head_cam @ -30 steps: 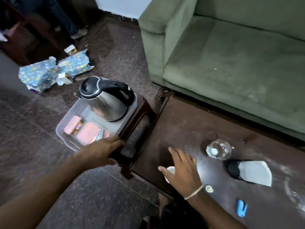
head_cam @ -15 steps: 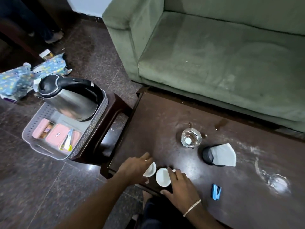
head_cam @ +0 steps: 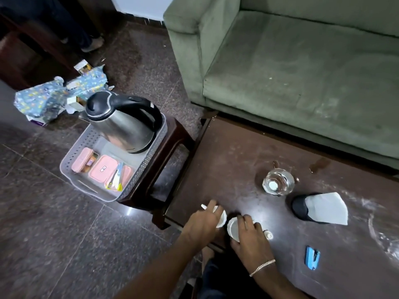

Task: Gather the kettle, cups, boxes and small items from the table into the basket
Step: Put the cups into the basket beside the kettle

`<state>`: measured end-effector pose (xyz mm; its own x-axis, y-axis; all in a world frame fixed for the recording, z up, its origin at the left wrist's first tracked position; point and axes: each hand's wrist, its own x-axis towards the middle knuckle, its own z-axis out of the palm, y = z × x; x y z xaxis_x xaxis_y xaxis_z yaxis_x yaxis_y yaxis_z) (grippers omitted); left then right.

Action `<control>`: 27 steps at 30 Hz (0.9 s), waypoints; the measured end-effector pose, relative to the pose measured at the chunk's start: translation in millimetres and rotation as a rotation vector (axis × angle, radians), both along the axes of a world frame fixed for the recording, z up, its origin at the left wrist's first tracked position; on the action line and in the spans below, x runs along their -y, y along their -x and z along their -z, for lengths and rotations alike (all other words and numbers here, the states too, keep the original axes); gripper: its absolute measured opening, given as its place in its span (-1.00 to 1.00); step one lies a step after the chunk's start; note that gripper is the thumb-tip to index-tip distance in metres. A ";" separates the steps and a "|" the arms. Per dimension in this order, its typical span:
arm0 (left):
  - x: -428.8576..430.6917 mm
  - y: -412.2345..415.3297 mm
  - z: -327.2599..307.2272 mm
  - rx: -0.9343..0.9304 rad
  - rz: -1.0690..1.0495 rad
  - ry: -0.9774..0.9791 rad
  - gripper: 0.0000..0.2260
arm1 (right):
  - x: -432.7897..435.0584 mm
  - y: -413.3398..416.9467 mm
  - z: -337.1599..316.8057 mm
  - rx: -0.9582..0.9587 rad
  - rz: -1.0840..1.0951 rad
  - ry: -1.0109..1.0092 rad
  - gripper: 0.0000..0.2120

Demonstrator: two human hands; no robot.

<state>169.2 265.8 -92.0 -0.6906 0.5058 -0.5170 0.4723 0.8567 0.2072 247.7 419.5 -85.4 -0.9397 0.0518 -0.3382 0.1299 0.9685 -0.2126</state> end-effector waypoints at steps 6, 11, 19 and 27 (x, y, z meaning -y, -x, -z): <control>75.8 50.4 -57.6 -0.056 -0.167 -0.223 -0.39 | 33.4 39.9 -26.3 -0.088 0.032 0.131 -0.36; 171.8 107.1 -122.8 -0.199 -0.239 -0.248 -0.37 | 97.1 109.2 -64.3 -0.287 -0.030 0.310 -0.33; 293.4 185.7 -157.5 -0.265 -0.344 -0.159 -0.36 | 204.1 221.9 -96.0 -0.474 -0.142 0.446 -0.37; 329.1 248.2 -128.7 -0.286 -0.312 -0.130 -0.41 | 246.8 250.7 -63.0 -0.412 -0.186 0.230 -0.40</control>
